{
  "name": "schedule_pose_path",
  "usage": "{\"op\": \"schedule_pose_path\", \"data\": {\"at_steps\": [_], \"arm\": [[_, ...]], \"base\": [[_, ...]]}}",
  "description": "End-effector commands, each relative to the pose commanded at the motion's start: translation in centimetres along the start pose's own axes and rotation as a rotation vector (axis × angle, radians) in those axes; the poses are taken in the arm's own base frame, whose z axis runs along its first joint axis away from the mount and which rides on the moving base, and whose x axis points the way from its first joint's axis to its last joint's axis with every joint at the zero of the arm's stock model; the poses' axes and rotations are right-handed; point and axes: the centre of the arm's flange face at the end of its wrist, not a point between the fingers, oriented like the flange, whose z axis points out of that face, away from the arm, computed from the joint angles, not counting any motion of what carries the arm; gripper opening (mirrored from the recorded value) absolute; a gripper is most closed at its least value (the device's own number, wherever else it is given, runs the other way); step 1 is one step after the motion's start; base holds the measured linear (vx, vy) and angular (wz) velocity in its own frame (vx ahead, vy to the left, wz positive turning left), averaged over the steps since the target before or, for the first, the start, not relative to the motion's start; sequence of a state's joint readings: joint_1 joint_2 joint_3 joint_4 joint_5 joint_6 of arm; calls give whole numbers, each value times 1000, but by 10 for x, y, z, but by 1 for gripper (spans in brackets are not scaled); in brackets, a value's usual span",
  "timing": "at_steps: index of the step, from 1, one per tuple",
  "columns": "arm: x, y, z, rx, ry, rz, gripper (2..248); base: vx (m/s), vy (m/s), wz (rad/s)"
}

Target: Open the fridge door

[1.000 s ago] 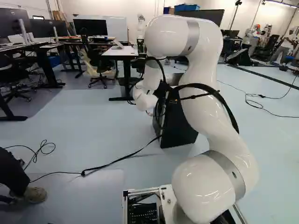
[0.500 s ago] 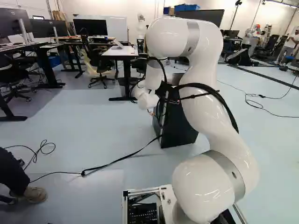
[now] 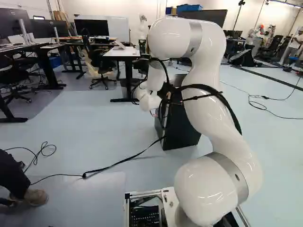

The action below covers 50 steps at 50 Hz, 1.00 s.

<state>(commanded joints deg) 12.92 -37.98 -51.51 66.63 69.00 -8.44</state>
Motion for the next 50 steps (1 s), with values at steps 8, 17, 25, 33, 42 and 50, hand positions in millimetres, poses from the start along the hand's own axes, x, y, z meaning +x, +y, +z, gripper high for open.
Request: {"op": "schedule_pose_path", "data": {"at_steps": [8, 17, 25, 33, 42, 50], "arm": [[0, 0, 0, 0, 0, -17, 247], [0, -1, 1, -1, 1, -19, 247], [0, -1, 3, -3, 2, -16, 247], [1, -1, 5, -7, 2, -14, 247], [2, 1, 8, -20, 2, -9, 247], [2, 3, 11, -35, 2, -3, 247]], "base": [[0, 0, 0], [0, 0, 0], [0, 0, 0], [0, 0, 0], [0, 0, 0], [0, 0, 0]]}}
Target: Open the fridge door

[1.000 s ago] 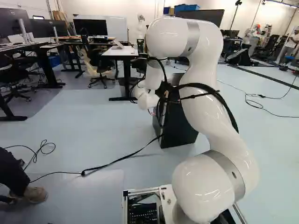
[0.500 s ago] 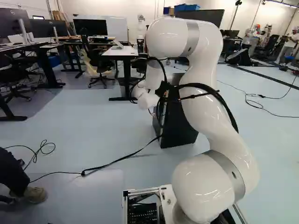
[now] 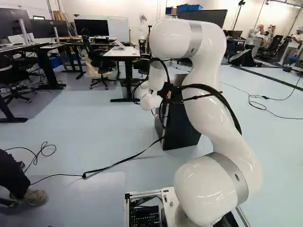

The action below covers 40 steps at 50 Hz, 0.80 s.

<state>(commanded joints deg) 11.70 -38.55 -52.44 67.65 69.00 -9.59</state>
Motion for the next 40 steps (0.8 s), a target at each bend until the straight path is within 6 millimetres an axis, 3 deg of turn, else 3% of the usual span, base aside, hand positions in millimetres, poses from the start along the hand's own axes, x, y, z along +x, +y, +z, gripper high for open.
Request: {"op": "schedule_pose_path", "data": {"at_steps": [40], "arm": [[0, -3, 7, -37, -1, 24, 247]], "base": [[0, 0, 0]]}}
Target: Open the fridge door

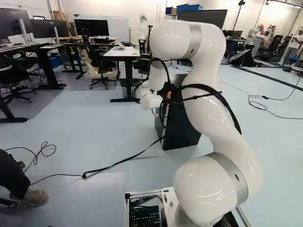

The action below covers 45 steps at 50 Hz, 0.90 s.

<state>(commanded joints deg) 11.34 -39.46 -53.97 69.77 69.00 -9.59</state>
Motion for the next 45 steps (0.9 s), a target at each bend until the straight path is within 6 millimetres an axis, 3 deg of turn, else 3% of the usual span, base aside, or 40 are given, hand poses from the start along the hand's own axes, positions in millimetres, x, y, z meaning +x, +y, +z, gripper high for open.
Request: {"op": "schedule_pose_path", "data": {"at_steps": [14, 28, 45], "arm": [[1, 4, 6, -29, -1, 11, 247], [5, 32, 9, -120, -17, 24, 247], [5, 72, -2, -236, -44, 31, 247]], "base": [[0, 0, 0], [2, 6, 2], [-2, -1, 5]]}}
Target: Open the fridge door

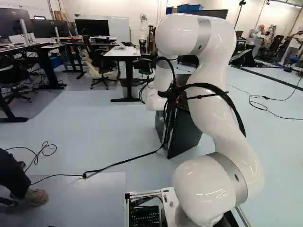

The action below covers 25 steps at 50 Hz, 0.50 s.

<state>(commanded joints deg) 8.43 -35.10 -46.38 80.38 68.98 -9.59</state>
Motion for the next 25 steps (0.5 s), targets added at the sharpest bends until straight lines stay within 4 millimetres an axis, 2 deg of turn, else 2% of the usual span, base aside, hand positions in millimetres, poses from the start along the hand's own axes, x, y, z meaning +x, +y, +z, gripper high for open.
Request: {"op": "schedule_pose_path", "data": {"at_steps": [25], "arm": [[-4, 65, -8, -228, -57, 29, 247]], "base": [[0, 0, 0]]}}
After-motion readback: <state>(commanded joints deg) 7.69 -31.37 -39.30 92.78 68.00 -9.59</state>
